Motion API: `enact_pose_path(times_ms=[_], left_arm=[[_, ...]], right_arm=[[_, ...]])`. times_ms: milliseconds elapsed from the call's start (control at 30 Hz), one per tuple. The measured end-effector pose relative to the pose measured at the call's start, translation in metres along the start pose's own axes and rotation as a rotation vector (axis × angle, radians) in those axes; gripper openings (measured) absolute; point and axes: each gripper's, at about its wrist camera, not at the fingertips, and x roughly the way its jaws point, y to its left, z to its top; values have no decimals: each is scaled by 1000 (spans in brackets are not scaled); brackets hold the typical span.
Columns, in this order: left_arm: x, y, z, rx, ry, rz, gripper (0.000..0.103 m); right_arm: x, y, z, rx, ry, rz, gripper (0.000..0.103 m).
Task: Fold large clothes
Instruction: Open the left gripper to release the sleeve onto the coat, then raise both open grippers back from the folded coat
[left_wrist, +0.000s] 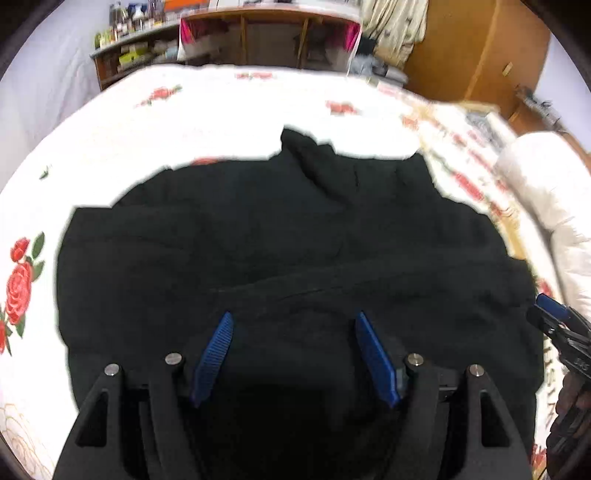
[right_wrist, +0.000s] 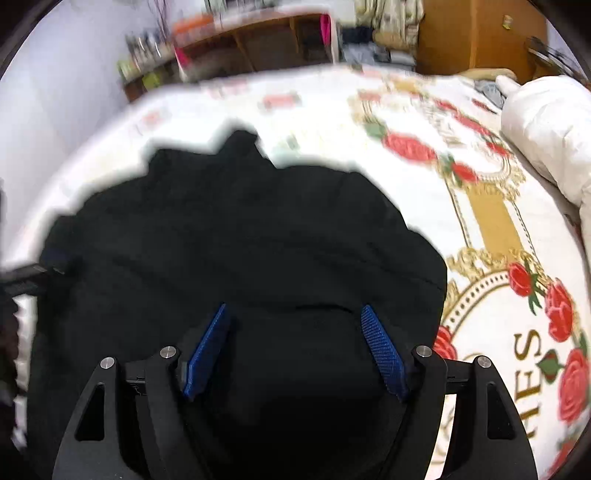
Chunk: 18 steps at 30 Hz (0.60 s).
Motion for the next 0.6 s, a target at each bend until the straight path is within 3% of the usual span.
enact_pose_path(times_ms=[67,167,300,433,600], left_arm=[[-22,3,-4,8,-53,-11,71],[-29,-1,-12,23,-36,-77,71],[11,-11,-24,109,59,1,73],[26,13,-27,-1,59,-17,80],[29,5,-28,50,60,14,81]], right_arm=[[-19,12,-4,-35,-41,43,74],[-16,36,-18,-133,-22,36,74],[21,53,-37,-178,49,-14,74],[39,54,-47,-211,60,-69,74],[45,54,-50,-209,80,-86,74]])
